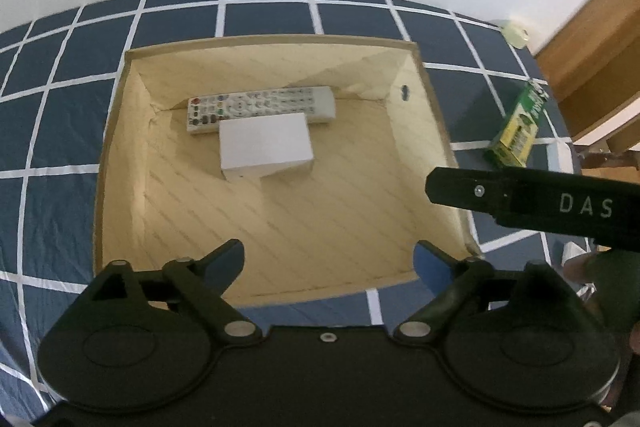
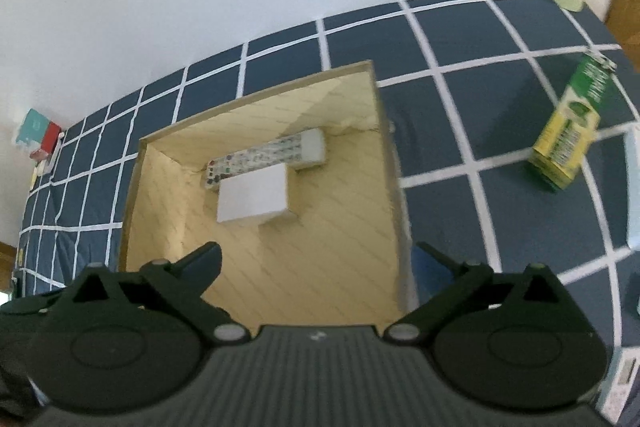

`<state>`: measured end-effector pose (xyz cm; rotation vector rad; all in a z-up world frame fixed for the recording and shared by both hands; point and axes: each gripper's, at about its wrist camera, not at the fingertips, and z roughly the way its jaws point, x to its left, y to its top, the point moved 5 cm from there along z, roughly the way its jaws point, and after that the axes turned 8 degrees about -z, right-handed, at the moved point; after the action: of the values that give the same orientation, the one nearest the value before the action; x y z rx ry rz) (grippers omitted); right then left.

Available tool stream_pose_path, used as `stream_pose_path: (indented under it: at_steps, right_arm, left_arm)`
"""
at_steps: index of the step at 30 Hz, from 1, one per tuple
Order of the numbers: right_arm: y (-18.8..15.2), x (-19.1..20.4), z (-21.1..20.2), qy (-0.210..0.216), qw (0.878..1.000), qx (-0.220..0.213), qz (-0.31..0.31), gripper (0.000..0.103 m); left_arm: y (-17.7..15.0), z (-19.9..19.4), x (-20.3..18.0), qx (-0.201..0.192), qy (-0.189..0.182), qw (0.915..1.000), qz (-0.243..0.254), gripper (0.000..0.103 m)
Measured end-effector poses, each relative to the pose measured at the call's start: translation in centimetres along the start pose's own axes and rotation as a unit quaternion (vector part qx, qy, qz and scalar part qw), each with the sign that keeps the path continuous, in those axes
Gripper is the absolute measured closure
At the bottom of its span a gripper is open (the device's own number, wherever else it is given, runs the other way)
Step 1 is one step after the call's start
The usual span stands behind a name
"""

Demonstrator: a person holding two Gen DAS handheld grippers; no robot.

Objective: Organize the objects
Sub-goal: 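Move both grippers toward the white cordless phone handset on the bed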

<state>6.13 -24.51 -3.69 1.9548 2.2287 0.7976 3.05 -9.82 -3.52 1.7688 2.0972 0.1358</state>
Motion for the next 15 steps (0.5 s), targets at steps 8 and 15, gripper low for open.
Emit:
stream_pose_path:
  at_steps: [8, 15]
  right_arm:
    - [-2.8, -3.6, -3.3, -0.016, 0.999, -0.019, 0.028, 0.000]
    - [-4.9, -8.0, -5.5, -0.028, 0.998, -0.027, 0.059, 0.000]
  left_arm:
    - [-2.6, -0.4, -3.4, 0.003, 0.010, 0.9999, 0.013, 0.007]
    - [-4.1, 0.1, -7.0, 0.009, 0.021, 0.9991, 0.035, 0.000]
